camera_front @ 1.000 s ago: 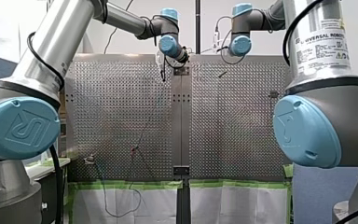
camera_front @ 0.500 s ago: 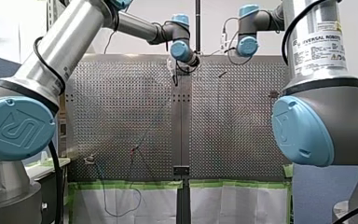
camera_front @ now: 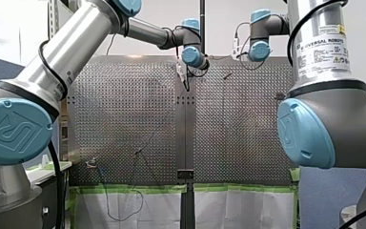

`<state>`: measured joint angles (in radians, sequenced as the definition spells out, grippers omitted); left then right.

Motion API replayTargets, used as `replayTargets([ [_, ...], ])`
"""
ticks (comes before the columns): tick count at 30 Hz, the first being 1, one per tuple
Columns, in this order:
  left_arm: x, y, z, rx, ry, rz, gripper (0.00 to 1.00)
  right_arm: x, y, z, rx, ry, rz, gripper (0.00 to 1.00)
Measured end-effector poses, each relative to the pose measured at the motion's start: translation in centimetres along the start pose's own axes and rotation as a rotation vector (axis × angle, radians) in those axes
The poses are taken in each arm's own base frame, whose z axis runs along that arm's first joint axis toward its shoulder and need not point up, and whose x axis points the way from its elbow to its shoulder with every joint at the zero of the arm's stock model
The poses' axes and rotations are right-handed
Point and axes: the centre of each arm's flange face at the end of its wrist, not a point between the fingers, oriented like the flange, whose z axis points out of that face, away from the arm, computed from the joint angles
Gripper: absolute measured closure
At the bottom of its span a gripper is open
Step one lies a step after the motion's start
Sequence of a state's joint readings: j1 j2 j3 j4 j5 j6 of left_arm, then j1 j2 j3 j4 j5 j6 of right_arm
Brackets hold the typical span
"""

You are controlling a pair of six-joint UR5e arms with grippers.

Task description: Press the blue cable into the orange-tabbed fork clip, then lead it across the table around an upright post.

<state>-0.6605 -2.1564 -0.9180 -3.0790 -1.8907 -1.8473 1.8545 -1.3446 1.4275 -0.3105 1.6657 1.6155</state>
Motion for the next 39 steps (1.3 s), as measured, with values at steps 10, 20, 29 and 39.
replayTargets([
  [10,2.6,0.1,1.5,-0.009,0.012,-0.009,1.0,-0.9,2.2,1.0,-0.015,-0.007,0.011,1.0],
  [20,5.7,0.5,3.5,-0.011,0.023,-0.031,1.0,-3.2,4.4,2.3,-0.024,-0.022,0.022,1.0],
  [29,5.7,1.3,4.0,-0.021,0.018,-0.044,1.0,-4.7,5.8,3.0,-0.038,-0.03,0.02,1.0],
  [39,6.2,2.1,4.1,-0.021,0.029,-0.048,1.0,-5.1,5.5,3.3,-0.006,-0.026,0.038,1.0],
])
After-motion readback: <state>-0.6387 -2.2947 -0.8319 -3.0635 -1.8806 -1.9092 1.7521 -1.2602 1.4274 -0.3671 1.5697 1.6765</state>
